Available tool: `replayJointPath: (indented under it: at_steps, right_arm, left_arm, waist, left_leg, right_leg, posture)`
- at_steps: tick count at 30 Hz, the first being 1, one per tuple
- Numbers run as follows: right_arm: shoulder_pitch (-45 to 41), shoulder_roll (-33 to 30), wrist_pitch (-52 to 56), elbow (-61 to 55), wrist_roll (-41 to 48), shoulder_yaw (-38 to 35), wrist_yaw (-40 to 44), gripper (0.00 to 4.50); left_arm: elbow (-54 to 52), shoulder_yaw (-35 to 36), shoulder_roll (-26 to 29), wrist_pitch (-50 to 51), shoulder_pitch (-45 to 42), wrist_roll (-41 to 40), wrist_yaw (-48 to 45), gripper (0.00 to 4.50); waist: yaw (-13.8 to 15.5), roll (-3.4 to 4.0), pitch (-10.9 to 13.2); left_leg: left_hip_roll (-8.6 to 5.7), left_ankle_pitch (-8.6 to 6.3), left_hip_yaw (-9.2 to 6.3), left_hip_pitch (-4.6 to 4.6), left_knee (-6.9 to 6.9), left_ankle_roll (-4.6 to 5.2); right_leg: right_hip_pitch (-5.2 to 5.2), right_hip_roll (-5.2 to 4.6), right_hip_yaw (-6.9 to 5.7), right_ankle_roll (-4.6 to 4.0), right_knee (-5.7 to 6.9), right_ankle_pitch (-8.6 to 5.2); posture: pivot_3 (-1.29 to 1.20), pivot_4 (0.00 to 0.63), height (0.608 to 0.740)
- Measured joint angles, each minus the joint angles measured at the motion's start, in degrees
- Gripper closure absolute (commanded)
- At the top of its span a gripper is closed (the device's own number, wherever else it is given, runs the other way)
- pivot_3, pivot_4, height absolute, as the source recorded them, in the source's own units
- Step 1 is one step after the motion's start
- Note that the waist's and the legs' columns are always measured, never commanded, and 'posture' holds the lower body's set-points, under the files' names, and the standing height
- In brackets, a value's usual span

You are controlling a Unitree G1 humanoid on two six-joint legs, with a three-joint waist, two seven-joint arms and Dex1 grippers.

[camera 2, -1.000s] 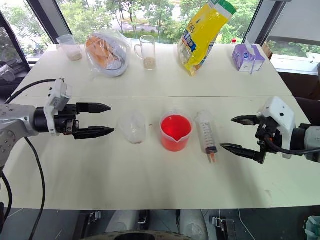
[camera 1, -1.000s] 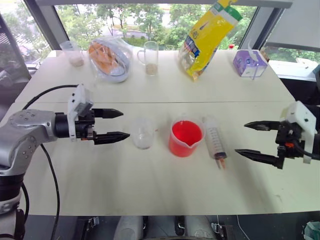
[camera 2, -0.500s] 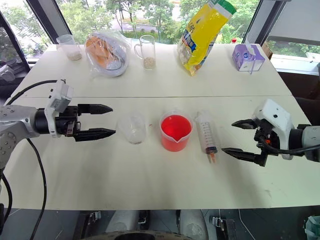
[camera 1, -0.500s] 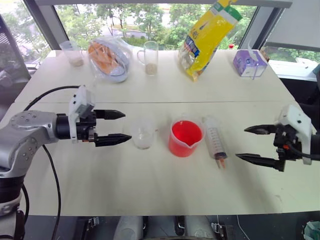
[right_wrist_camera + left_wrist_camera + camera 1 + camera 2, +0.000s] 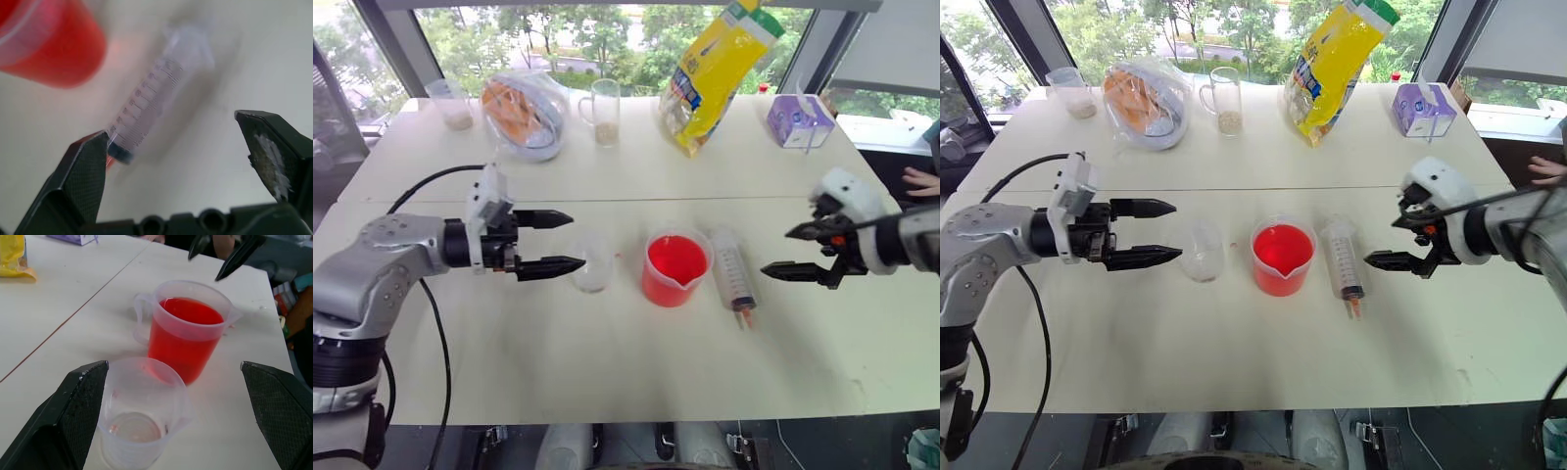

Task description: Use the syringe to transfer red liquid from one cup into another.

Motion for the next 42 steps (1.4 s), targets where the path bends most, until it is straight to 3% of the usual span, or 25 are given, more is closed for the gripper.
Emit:
replayJointPath:
  at_steps: [4,12,20,28,31,34,35,42]
  right_arm:
    - [-12.24,7.35,10.41,9.43,-0.26,9.62,-3.06,0.0]
    - [-27.07,20.5,11.98,35.47,1.3,22.18,-14.13,0.0]
    - [-29.54,27.24,11.99,47.6,7.19,23.07,-29.07,0.0]
    - [-28.41,30.54,12.0,52.02,16.86,18.6,-46.08,0.0]
    - [-27.44,29.51,11.76,51.27,22.06,18.31,-51.53,1.24]
    - [-26.11,27.58,11.48,49.13,29.58,18.45,-57.65,2.79]
    - [-25.61,26.97,11.27,48.38,32.04,18.47,-59.6,3.04]
    - [-21.02,23.34,10.61,42.7,48.87,16.49,-75.36,3.06]
  left_arm:
    - [0.01,-0.03,-0.23,-0.02,-0.09,0.23,0.54,0.06]
    - [-0.94,0.59,-0.42,-0.16,1.13,0.46,1.95,0.06]
    - [-2.03,0.99,-0.38,-1.04,2.45,0.9,3.21,0.06]
    - [-2.15,1.16,-0.34,-2.14,2.69,1.05,3.67,0.06]
    - [-2.09,1.15,-0.23,-2.28,2.67,1.29,3.65,0.0]
    - [-1.89,1.15,-0.18,-2.56,2.62,1.7,3.6,0.0]
    - [-1.86,1.1,-0.21,-2.64,2.53,1.85,3.57,0.0]
    - [-0.58,1.02,-0.35,-3.75,2.4,2.75,3.16,0.0]
  waist:
    - [-0.19,0.0,0.0]
    - [-0.17,0.0,0.0]
    - [-0.04,0.0,0.0]
    - [-0.29,-0.12,-0.07]
    - [-0.26,-0.19,-0.11]
    - [-0.3,-0.21,-0.13]
    - [-0.29,-0.22,-0.13]
    - [0.13,-0.24,-0.14]
  left_leg:
    - [0.0,0.0,0.09,-0.05,-0.02,0.0]
    - [-0.03,0.0,0.13,-0.06,-0.02,0.01]
    - [-0.05,0.0,0.13,-0.07,-0.02,0.02]
    - [-0.04,0.0,0.13,-0.05,0.0,0.03]
    - [-0.04,0.0,0.11,-0.05,0.0,0.03]
    - [-0.03,0.0,0.11,-0.04,0.0,0.03]
    - [-0.02,0.0,0.11,-0.04,0.0,0.03]
    - [0.04,-0.04,0.09,-0.05,-0.03,0.09]
  right_leg:
    - [-0.13,0.01,0.06,0.03,0.04,0.02]
    - [-0.16,0.02,0.09,0.07,0.15,0.05]
    - [-0.19,0.01,0.09,0.12,0.21,0.08]
    - [-0.17,0.02,0.09,0.13,0.24,0.1]
    - [-0.16,0.02,0.09,0.13,0.24,0.1]
    - [-0.15,0.04,0.09,0.13,0.23,0.1]
    - [-0.15,0.05,0.09,0.13,0.23,0.1]
    - [-0.15,0.11,0.08,0.12,0.2,0.09]
  posture:
    - [0.0,0.15,0.74]
    - [0.0,0.15,0.74]
    - [0.0,0.15,0.74]
    - [0.0,0.15,0.74]
    - [0.0,0.15,0.74]
    - [0.0,0.15,0.74]
    - [0.0,0.15,0.74]
    - [0.0,0.15,0.74]
